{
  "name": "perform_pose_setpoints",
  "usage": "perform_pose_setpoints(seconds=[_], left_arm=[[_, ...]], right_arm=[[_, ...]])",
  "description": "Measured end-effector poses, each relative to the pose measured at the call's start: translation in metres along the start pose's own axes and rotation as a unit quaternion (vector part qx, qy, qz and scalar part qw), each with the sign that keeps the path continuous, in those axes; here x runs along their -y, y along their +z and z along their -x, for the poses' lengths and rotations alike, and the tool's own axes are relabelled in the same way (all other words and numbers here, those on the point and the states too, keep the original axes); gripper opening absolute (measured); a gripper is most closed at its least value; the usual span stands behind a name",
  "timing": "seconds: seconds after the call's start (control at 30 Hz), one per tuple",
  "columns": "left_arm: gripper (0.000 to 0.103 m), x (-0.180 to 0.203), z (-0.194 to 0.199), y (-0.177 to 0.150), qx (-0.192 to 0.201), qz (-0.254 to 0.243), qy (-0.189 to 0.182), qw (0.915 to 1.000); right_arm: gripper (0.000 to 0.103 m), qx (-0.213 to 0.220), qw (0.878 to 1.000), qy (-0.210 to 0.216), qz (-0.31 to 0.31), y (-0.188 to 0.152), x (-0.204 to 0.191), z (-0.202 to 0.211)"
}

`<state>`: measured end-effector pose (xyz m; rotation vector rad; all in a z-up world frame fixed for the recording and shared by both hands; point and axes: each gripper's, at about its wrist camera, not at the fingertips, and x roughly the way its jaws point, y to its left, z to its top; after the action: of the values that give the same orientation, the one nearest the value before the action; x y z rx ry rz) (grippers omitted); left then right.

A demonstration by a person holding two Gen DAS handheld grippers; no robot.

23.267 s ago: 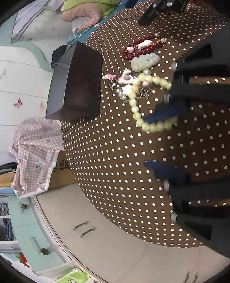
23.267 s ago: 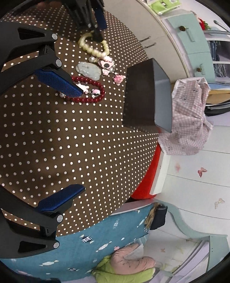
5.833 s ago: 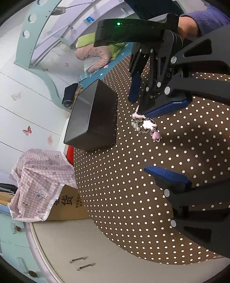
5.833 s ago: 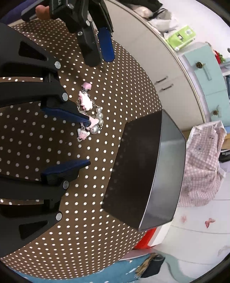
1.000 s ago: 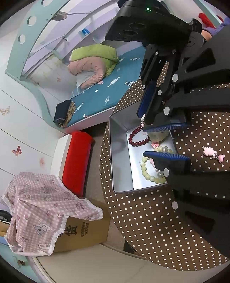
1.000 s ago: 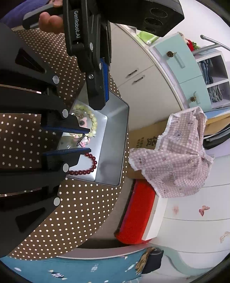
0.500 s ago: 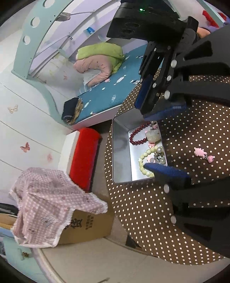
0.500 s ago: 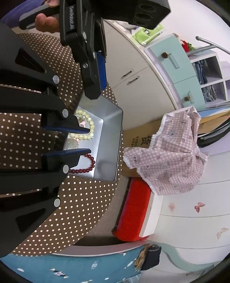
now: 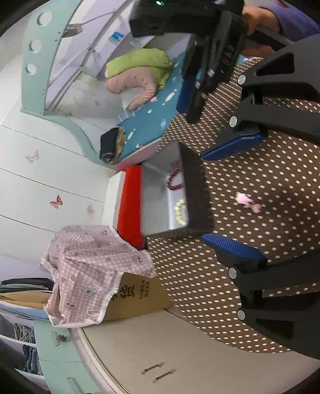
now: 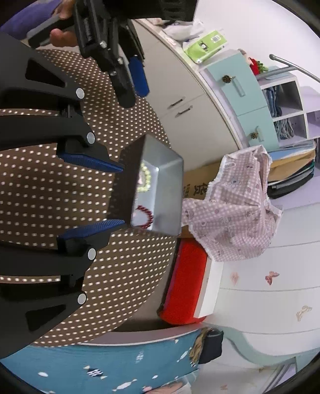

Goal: Organize jewelry
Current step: 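Grasp the pink charm on the table with the left gripper, then lower the pink charm into the grey box and open the left gripper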

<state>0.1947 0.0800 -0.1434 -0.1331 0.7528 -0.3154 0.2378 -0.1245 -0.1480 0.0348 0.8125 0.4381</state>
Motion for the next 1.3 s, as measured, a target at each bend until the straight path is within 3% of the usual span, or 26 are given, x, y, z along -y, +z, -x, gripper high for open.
perform_pose_setpoints(seconds=[0.23,0.53,0.7,0.73,0.83,0.9,0.93,1.1,1.3], left_arm=[[0.06,0.004,-0.023,-0.032,-0.04,-0.013,0.005,0.9991],[0.057,0.004,-0.057,-0.043,-0.082,-0.019,0.024,0.9961],[0.043,0.004,-0.069,-0.041,-0.093,-0.03,0.037,0.9945],[0.035,0.004,-0.072,-0.042,-0.099,-0.036,0.046,0.9934],[0.027,0.005,-0.076,-0.041,-0.098,-0.049,0.062,0.992],[0.013,0.002,-0.078,-0.039,-0.099,-0.056,0.08,0.9903],[0.011,0.001,-0.079,-0.038,-0.099,-0.059,0.085,0.9897],[0.011,-0.015,-0.071,-0.033,-0.089,-0.046,0.093,0.9906],[0.011,-0.036,-0.035,-0.01,-0.047,-0.018,0.106,0.9931]], right_arm=[[0.045,-0.015,1.0,-0.005,-0.017,-0.026,0.01,-0.001],[0.045,-0.021,0.999,-0.008,-0.033,-0.029,0.028,-0.01],[0.045,-0.02,0.999,-0.007,-0.035,-0.02,0.033,-0.017],[0.045,-0.02,0.999,-0.006,-0.035,-0.019,0.033,-0.019],[0.045,-0.017,0.999,-0.003,-0.035,-0.012,0.033,-0.022],[0.045,-0.013,0.999,-0.003,-0.035,-0.008,0.033,-0.024],[0.045,-0.011,0.999,-0.002,-0.034,-0.005,0.033,-0.025],[0.045,-0.002,0.999,-0.007,-0.04,0.01,0.032,-0.03],[0.045,-0.008,0.998,-0.025,-0.049,0.039,0.033,-0.049]])
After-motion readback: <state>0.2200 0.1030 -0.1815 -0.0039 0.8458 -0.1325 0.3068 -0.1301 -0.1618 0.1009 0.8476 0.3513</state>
